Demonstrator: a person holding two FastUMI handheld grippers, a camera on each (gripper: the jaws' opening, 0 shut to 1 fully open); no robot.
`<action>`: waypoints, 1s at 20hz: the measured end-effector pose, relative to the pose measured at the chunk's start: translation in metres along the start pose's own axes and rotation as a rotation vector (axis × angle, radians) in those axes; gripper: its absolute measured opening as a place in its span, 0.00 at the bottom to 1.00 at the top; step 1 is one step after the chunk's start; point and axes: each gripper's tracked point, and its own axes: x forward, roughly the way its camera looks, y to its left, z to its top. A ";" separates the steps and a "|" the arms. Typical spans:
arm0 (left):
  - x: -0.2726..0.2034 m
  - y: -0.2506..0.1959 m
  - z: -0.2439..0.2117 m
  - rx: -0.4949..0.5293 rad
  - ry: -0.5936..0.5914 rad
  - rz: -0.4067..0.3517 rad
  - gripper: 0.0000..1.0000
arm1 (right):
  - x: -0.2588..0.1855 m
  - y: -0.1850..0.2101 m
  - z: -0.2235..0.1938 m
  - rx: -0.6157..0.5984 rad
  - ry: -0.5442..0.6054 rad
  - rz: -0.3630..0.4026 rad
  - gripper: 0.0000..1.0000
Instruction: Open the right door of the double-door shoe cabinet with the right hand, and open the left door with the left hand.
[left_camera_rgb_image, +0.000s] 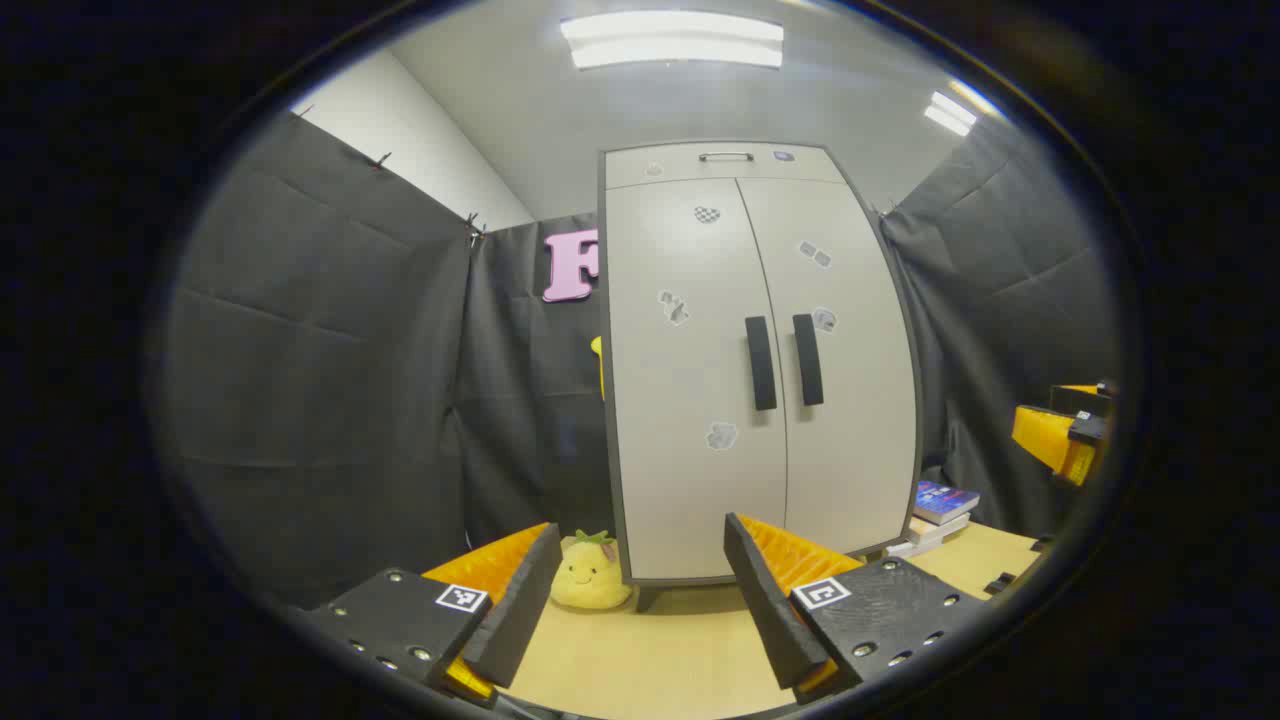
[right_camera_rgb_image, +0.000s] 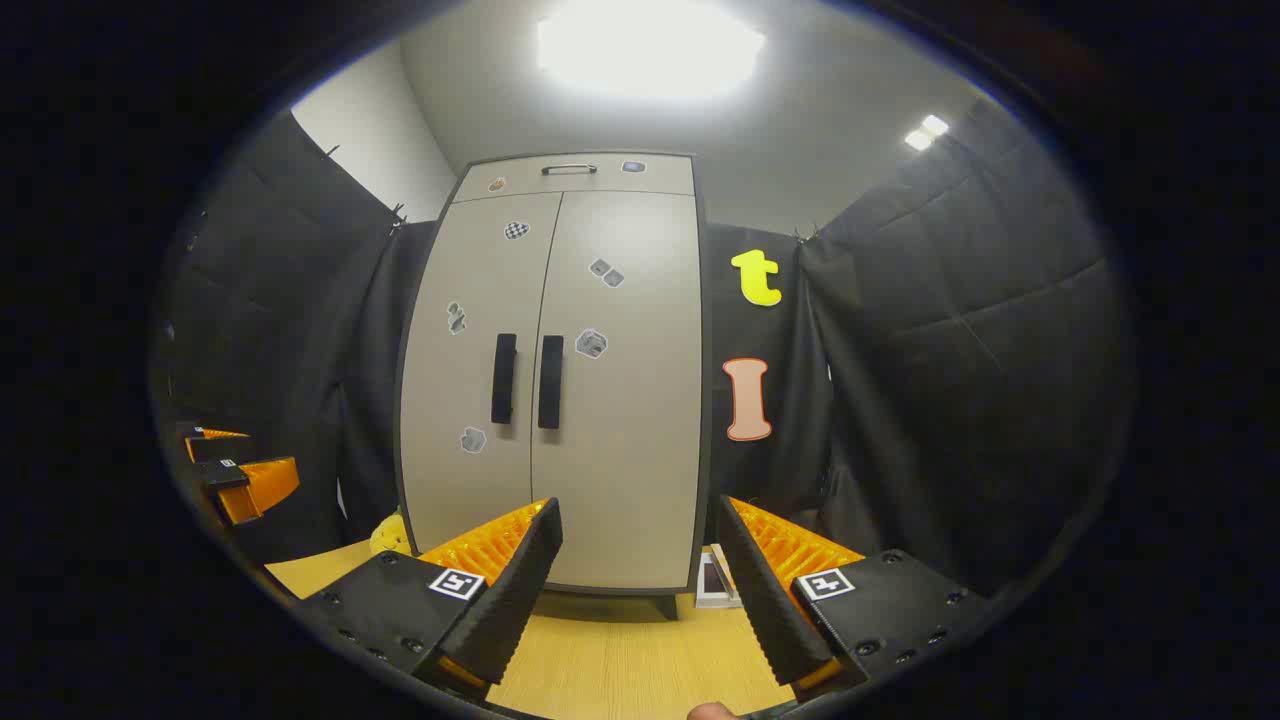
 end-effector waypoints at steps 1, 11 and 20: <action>-0.001 0.000 0.000 -0.007 -0.001 -0.002 0.95 | 0.001 -0.002 0.000 -0.001 0.001 -0.008 0.96; 0.001 0.000 0.005 -0.030 -0.020 -0.022 0.94 | 0.004 -0.001 0.002 -0.002 -0.006 -0.019 0.98; -0.001 0.005 0.000 -0.023 -0.007 -0.015 0.94 | 0.014 0.003 0.008 0.018 -0.018 -0.014 0.98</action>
